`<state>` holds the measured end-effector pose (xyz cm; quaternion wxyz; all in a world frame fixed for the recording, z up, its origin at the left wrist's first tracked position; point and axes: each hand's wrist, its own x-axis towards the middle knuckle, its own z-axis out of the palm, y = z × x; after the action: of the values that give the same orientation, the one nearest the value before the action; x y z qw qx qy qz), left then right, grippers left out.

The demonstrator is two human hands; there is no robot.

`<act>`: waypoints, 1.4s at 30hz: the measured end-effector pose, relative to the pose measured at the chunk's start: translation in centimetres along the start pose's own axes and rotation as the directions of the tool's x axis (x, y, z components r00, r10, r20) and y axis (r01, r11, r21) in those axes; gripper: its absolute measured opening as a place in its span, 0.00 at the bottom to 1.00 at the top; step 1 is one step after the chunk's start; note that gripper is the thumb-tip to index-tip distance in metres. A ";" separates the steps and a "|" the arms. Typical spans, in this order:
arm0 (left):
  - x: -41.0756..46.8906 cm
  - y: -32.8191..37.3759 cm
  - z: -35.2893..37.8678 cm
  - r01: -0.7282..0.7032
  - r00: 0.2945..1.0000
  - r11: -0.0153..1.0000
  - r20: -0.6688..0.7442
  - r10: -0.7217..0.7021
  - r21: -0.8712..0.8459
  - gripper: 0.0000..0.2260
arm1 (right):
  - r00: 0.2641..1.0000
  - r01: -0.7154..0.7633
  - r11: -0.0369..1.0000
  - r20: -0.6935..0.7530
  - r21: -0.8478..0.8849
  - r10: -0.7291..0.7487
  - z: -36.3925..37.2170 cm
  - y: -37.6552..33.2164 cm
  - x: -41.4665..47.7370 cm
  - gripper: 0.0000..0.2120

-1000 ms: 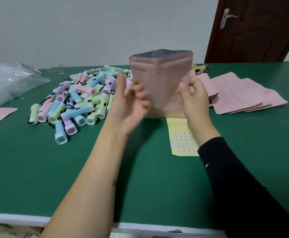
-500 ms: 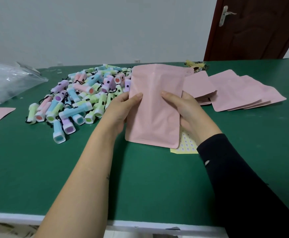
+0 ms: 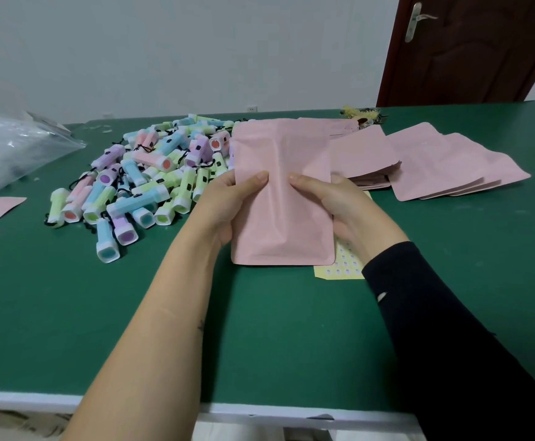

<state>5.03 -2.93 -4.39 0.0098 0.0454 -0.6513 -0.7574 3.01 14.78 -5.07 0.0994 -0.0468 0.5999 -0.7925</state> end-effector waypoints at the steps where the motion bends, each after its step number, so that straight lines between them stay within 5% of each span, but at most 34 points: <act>1: 0.0 0.0 0.0 0.007 1.000 1.000 0.016 -0.006 -0.004 0.12 | 1.000 -0.002 1.000 0.004 -0.010 0.002 0.1 0.0 -0.1 0.08; 5: -0.4 -0.1 0.1 0.014 0.996 0.999 0.083 -0.017 0.034 0.19 | 1.000 0.008 0.999 0.005 -0.033 -0.007 0.0 0.1 -0.2 0.02; 16: -0.4 0.2 -0.2 0.036 0.997 0.997 0.069 -0.041 0.071 0.07 | 1.000 -0.013 0.996 0.009 -0.087 0.014 0.1 -0.2 -0.5 0.12; 19: -0.3 -0.1 0.2 0.014 1.000 0.996 0.022 -0.016 0.089 0.11 | 0.999 -0.005 0.995 -0.045 -0.102 0.000 0.5 -0.4 -0.8 0.13; 21: -0.3 -0.3 0.8 -0.066 0.990 0.975 -0.105 0.090 0.210 0.20 | 0.986 0.061 0.994 -0.151 -0.085 -0.074 0.9 -0.7 -1.0 0.12; 23: -0.6 -0.2 1.3 -0.250 0.910 0.883 -0.216 0.355 0.397 0.23 | 0.945 0.143 0.986 -0.284 -0.090 -0.163 1.4 -1.1 -1.0 0.13; 25: -0.9 0.0 1.9 -0.397 0.862 0.790 -0.107 0.496 0.466 0.21 | 0.931 0.185 0.977 -0.301 -0.102 -0.207 2.0 -1.5 -1.2 0.13; 28: -1.5 0.4 2.9 -0.413 0.911 0.857 0.144 0.387 0.307 0.25 | 0.982 0.185 0.983 -0.049 -0.008 -0.185 3.2 -1.9 -1.8 0.12; 31: -1.7 0.8 2.8 -0.392 0.919 0.917 0.079 0.387 0.072 0.24 | 0.980 0.170 0.985 0.100 0.030 -0.172 3.5 -2.0 -2.1 0.19; 35: -1.2 1.3 0.8 -0.105 0.993 0.959 0.027 0.116 -0.265 0.13 | 0.937 0.303 0.934 -0.118 -0.191 -0.328 2.9 -1.9 -1.7 0.14; 38: -1.0 1.1 -0.1 0.086 0.991 0.970 0.122 -0.059 -0.226 0.10 | 0.964 0.174 0.935 -0.139 -0.308 -0.225 1.7 -1.5 -1.2 0.24; 42: -0.9 0.7 -0.5 0.195 0.965 0.962 0.214 -0.153 -0.191 0.10 | 0.994 0.061 0.975 -0.080 -0.215 -0.079 0.3 -1.4 -1.2 0.17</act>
<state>5.97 -3.42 -3.72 -0.1170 0.0259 -0.5586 -0.8207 4.08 15.12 -3.63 0.0395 -0.0434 0.6827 -0.7283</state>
